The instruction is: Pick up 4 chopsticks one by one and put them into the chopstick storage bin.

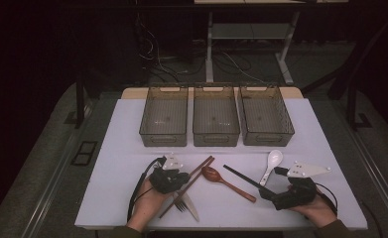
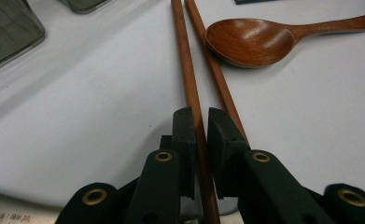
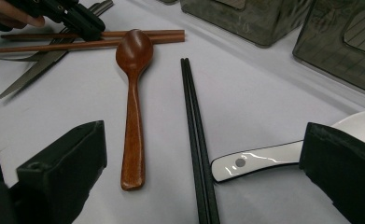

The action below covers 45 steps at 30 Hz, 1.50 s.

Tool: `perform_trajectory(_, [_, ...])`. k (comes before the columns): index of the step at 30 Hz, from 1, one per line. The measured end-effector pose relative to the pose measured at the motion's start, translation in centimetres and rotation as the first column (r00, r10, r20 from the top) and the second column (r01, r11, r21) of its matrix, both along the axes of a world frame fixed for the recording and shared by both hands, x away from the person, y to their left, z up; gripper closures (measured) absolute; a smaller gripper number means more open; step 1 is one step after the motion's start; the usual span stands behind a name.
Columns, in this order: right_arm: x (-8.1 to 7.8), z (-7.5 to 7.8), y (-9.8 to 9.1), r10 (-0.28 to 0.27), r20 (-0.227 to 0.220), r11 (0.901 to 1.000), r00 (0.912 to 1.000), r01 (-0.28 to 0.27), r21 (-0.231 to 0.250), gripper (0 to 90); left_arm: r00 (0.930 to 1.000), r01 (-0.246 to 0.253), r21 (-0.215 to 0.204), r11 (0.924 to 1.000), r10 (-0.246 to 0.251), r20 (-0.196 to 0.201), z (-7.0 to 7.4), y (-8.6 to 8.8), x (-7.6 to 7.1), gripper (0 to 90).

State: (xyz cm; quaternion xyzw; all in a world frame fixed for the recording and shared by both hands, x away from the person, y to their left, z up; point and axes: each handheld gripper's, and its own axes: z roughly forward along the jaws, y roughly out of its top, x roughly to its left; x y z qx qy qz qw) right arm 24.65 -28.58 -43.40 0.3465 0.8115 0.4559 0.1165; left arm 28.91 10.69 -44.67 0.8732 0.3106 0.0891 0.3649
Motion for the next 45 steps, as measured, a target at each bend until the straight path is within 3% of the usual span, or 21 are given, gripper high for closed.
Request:
perform_trajectory(28, [0.0,0.0,0.0,0.000,0.002,1.0000,1.0000,0.000,-0.001,0.7,0.9991,-0.040,-0.032,0.9987,0.040,-0.016,0.5,0.7,0.1,82.9])
perform_trajectory(45, [-0.1,0.0,0.0,0.004,0.004,1.0000,1.0000,-0.004,0.001,0.7,1.0000,-0.009,-0.072,0.9974,0.008,-0.005,1.9,2.7,-0.1,82.9])
